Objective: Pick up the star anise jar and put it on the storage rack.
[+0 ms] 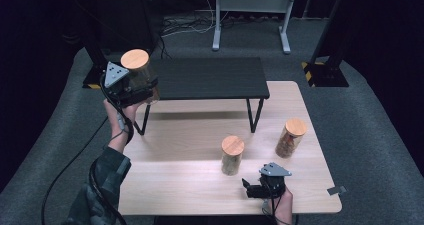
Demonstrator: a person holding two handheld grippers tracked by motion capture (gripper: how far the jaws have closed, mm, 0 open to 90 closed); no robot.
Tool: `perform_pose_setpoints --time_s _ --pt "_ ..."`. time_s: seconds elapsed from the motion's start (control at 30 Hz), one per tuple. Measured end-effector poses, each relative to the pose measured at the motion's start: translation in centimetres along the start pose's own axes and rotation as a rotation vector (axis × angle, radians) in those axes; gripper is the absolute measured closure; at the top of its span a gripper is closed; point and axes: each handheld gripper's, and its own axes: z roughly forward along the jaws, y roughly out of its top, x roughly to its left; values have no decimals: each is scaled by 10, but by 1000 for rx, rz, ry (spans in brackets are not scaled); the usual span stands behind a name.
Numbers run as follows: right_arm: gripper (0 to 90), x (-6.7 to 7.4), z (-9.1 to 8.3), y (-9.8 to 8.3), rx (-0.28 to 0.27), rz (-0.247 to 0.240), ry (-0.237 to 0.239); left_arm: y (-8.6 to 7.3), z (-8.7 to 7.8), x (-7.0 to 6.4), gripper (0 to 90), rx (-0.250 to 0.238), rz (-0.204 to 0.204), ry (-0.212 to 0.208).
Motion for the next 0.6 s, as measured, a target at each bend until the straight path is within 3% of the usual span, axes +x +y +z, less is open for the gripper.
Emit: perform_pose_setpoints --time_s 0.6 --pt "14 0 0 0 -3 -1 1 0 20 9 251 42 -11 17"
